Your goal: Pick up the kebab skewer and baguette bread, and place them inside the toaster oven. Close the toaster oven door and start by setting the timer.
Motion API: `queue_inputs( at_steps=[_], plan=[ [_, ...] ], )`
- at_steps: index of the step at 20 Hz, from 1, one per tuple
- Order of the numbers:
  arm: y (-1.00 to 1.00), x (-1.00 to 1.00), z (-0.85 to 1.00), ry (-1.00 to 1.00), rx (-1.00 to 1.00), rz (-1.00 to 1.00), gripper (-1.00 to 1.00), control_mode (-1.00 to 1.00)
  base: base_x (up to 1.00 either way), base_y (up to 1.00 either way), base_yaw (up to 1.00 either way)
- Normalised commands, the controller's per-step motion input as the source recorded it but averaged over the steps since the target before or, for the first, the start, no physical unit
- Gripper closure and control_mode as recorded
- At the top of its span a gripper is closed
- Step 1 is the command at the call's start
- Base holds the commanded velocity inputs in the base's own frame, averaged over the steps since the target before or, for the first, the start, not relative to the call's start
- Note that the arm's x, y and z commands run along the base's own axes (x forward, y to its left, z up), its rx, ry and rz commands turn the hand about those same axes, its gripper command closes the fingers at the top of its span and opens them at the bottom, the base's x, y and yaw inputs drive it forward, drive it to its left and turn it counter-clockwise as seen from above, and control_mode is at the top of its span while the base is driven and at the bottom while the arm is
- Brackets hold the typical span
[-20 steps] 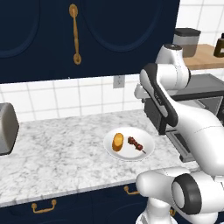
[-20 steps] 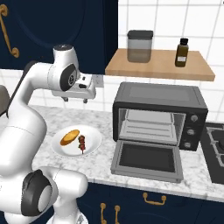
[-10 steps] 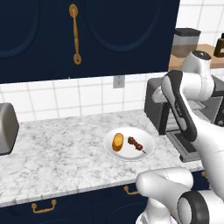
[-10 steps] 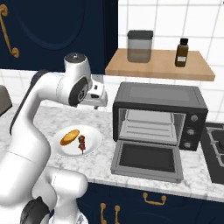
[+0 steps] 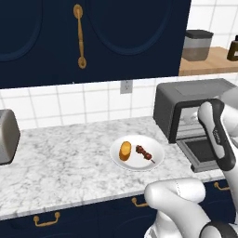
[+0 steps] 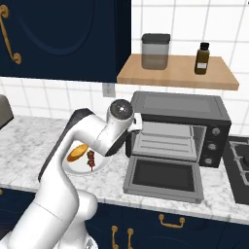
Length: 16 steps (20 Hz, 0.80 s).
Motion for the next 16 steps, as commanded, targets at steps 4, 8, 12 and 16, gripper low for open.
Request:
queue_inputs(
  at_steps=[4, 8, 12, 16],
  plan=[
    [-0.26, 0.43, -0.44, -0.32, 0.01, 0.23, -1.00, -1.00, 0.00, 0.00, 0.00],
    [-0.80, 0.05, -0.01, -0.03, -0.02, 0.07, -1.00, -1.00, 0.00, 0.00, 0.00],
    [-0.77, 0.06, -0.02, -0.06, -0.08, 0.02, -1.00, -1.00, 0.00, 0.00, 0.00],
    [-0.73, 0.02, -0.08, -0.02, -0.11, 0.00, -1.00, -1.00, 0.00, 0.00, 0.00]
  ],
)
